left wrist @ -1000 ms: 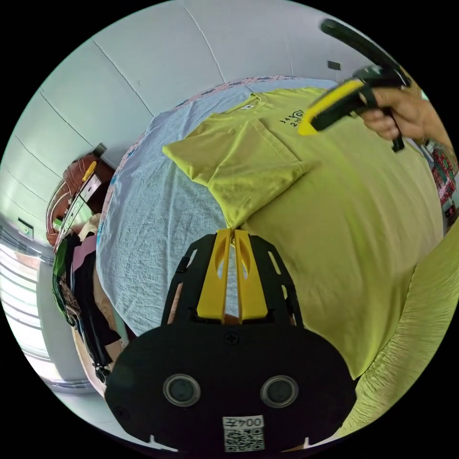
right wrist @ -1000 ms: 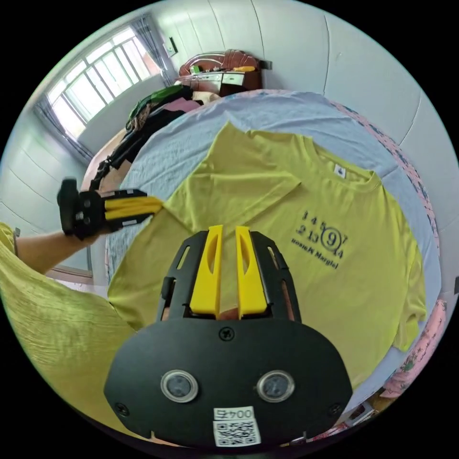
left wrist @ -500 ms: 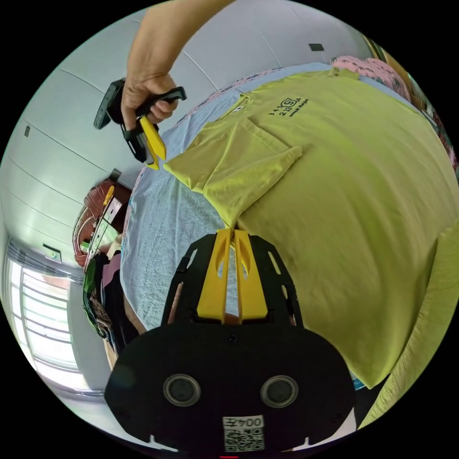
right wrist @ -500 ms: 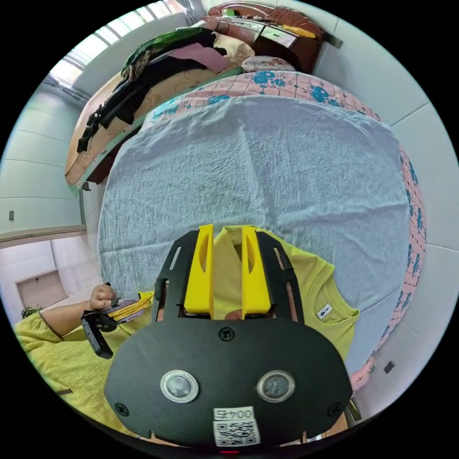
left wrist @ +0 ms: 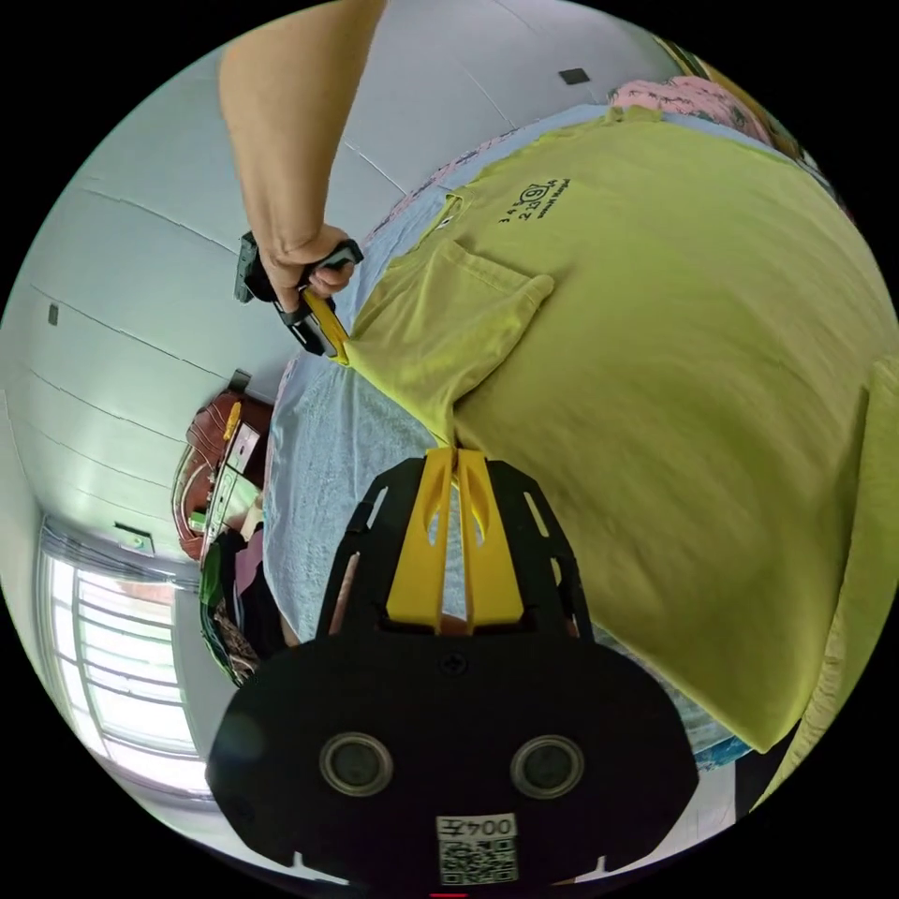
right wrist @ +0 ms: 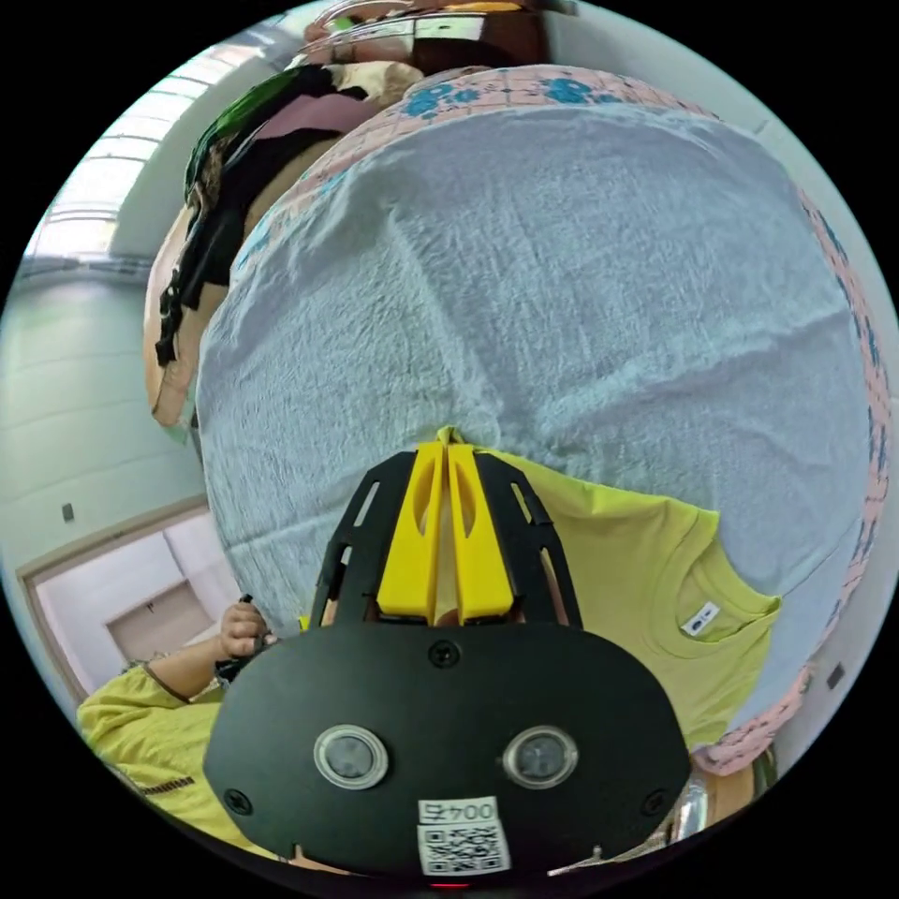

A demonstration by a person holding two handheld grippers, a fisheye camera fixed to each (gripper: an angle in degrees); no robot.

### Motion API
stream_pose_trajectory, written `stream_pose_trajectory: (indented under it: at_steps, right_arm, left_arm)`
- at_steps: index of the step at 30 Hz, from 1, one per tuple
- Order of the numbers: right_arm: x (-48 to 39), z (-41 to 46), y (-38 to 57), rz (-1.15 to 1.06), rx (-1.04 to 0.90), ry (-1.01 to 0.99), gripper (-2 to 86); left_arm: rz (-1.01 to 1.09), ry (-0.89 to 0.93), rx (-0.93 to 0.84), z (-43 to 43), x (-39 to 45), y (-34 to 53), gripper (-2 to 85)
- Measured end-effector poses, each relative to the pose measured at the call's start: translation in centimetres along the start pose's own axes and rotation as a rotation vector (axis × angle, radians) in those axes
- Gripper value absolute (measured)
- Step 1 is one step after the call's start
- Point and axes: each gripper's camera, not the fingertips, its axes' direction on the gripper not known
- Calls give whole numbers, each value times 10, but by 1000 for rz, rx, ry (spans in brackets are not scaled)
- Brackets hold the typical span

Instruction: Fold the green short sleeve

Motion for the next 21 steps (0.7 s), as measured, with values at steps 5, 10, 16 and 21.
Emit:
stream_pose_trajectory:
  at_steps: [5, 10, 16, 21]
  right_arm:
    - [19, 4, 19, 60, 37, -189, 29]
    - [21, -31, 60, 7, 240, -232, 105]
    - [3, -78, 172, -18, 553, -108, 92]
    - [-37, -49, 304, -63, 653, 72, 94]
  left_arm:
    - [19, -46, 6, 21, -1, 1, 11]
    - [-75, -16, -16, 45, -27, 4, 14]
    - [-212, -17, -9, 69, -82, 23, 11]
    - [-383, 34, -27, 104, -145, 31, 4]
